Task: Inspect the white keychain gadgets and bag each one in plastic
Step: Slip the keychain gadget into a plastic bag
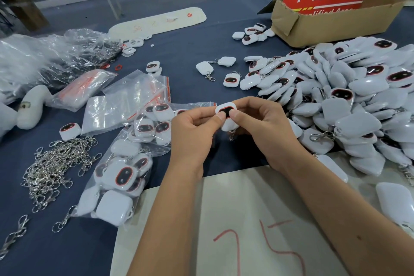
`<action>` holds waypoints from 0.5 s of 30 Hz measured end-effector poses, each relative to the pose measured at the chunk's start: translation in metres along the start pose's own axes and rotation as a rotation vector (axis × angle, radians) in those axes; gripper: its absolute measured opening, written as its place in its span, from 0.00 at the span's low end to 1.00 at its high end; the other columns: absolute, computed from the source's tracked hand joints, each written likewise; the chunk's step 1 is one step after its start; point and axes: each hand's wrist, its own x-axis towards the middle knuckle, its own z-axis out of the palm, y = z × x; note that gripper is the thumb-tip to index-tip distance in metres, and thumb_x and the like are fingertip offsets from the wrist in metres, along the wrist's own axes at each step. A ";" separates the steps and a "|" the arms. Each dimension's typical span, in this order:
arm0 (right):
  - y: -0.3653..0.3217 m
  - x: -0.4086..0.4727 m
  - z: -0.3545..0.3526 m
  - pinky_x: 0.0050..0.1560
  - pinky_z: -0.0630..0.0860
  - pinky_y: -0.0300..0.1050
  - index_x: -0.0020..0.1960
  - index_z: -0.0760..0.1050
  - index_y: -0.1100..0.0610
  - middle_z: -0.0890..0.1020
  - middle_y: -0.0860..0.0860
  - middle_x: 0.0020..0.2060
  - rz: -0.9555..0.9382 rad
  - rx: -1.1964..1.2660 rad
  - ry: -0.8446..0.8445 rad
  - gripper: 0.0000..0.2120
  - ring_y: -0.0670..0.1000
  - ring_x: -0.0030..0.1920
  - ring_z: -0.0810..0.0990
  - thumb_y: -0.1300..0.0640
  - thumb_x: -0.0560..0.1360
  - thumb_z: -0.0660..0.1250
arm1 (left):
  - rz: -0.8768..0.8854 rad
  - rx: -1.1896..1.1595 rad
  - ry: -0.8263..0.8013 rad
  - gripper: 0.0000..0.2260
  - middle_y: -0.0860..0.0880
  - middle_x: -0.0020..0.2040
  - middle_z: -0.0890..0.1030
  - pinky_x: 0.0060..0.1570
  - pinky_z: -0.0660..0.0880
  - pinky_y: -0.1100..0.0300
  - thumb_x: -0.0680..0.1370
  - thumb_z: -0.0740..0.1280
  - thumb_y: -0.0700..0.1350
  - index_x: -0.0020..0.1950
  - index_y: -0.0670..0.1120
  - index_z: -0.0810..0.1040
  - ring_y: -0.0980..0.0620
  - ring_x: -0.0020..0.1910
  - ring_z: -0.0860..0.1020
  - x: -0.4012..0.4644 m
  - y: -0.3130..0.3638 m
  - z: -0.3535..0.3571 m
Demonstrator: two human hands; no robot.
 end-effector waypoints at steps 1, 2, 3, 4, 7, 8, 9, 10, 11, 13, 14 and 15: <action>0.000 0.000 0.000 0.45 0.84 0.47 0.49 0.86 0.54 0.87 0.53 0.40 0.006 0.001 0.002 0.06 0.50 0.41 0.84 0.61 0.80 0.70 | -0.012 -0.001 0.000 0.06 0.45 0.43 0.88 0.41 0.77 0.57 0.78 0.74 0.40 0.54 0.45 0.87 0.51 0.39 0.82 0.000 0.000 0.000; 0.000 0.000 0.000 0.45 0.84 0.48 0.49 0.86 0.55 0.87 0.54 0.40 0.012 0.003 0.002 0.06 0.50 0.41 0.84 0.61 0.80 0.70 | -0.018 0.000 0.002 0.06 0.45 0.43 0.88 0.40 0.77 0.57 0.78 0.74 0.40 0.54 0.45 0.87 0.51 0.39 0.81 0.000 0.000 0.000; 0.000 0.000 0.000 0.46 0.84 0.49 0.50 0.85 0.55 0.87 0.54 0.40 0.016 0.003 0.001 0.05 0.51 0.41 0.84 0.61 0.80 0.70 | -0.020 0.002 0.004 0.06 0.45 0.43 0.88 0.39 0.76 0.58 0.78 0.74 0.40 0.54 0.45 0.87 0.52 0.39 0.81 0.001 -0.001 0.000; 0.000 0.000 0.000 0.46 0.84 0.49 0.50 0.85 0.56 0.87 0.54 0.40 0.018 0.005 -0.001 0.05 0.50 0.41 0.84 0.61 0.80 0.70 | -0.021 0.004 0.006 0.06 0.45 0.43 0.88 0.38 0.76 0.59 0.78 0.73 0.40 0.54 0.45 0.87 0.52 0.38 0.80 0.001 -0.001 0.000; 0.000 0.000 0.000 0.43 0.83 0.45 0.48 0.85 0.56 0.87 0.53 0.39 0.023 0.014 -0.001 0.05 0.49 0.40 0.84 0.61 0.81 0.71 | -0.005 0.011 -0.006 0.06 0.46 0.42 0.88 0.35 0.75 0.63 0.79 0.73 0.40 0.54 0.45 0.87 0.55 0.37 0.80 0.001 -0.001 -0.001; 0.000 0.001 0.000 0.43 0.84 0.46 0.47 0.84 0.56 0.87 0.52 0.39 0.019 0.004 0.006 0.05 0.49 0.40 0.85 0.60 0.81 0.71 | 0.006 0.014 -0.015 0.06 0.47 0.41 0.88 0.35 0.75 0.65 0.79 0.73 0.40 0.54 0.44 0.87 0.57 0.37 0.81 0.001 -0.001 0.000; 0.000 0.001 0.000 0.43 0.84 0.47 0.47 0.84 0.56 0.87 0.52 0.38 0.013 -0.017 0.017 0.05 0.50 0.39 0.85 0.59 0.81 0.71 | 0.018 0.020 -0.020 0.05 0.48 0.41 0.88 0.36 0.75 0.66 0.79 0.73 0.39 0.53 0.44 0.87 0.58 0.36 0.81 0.001 -0.001 0.000; 0.001 0.001 0.000 0.43 0.85 0.48 0.46 0.84 0.55 0.87 0.52 0.38 0.004 -0.047 0.028 0.05 0.49 0.39 0.85 0.59 0.81 0.71 | 0.031 0.027 -0.022 0.05 0.49 0.40 0.87 0.37 0.75 0.67 0.78 0.73 0.39 0.53 0.44 0.87 0.60 0.35 0.81 0.001 -0.001 0.000; 0.001 0.002 0.000 0.42 0.84 0.46 0.46 0.85 0.55 0.87 0.51 0.37 -0.006 -0.077 0.040 0.06 0.48 0.38 0.85 0.59 0.80 0.71 | 0.042 0.039 -0.025 0.05 0.49 0.40 0.87 0.38 0.75 0.67 0.78 0.74 0.39 0.52 0.43 0.87 0.60 0.35 0.81 0.000 0.000 0.001; 0.002 0.002 0.000 0.40 0.82 0.41 0.45 0.85 0.54 0.87 0.50 0.36 -0.026 -0.129 0.058 0.06 0.46 0.37 0.84 0.60 0.80 0.71 | 0.063 0.079 -0.034 0.04 0.49 0.41 0.88 0.42 0.77 0.64 0.77 0.74 0.39 0.51 0.44 0.87 0.55 0.39 0.84 0.000 0.000 0.001; 0.002 0.002 0.001 0.40 0.81 0.40 0.44 0.85 0.54 0.87 0.50 0.36 -0.030 -0.143 0.067 0.07 0.45 0.36 0.84 0.61 0.80 0.71 | 0.074 0.102 -0.047 0.04 0.49 0.42 0.88 0.44 0.79 0.62 0.77 0.75 0.38 0.50 0.45 0.87 0.52 0.42 0.85 0.000 0.000 0.001; 0.002 0.002 0.001 0.39 0.81 0.40 0.44 0.85 0.54 0.87 0.50 0.36 -0.029 -0.144 0.080 0.07 0.45 0.36 0.84 0.61 0.80 0.72 | 0.081 0.118 -0.069 0.05 0.49 0.43 0.88 0.46 0.80 0.61 0.76 0.75 0.37 0.50 0.45 0.87 0.51 0.44 0.86 -0.001 0.001 0.001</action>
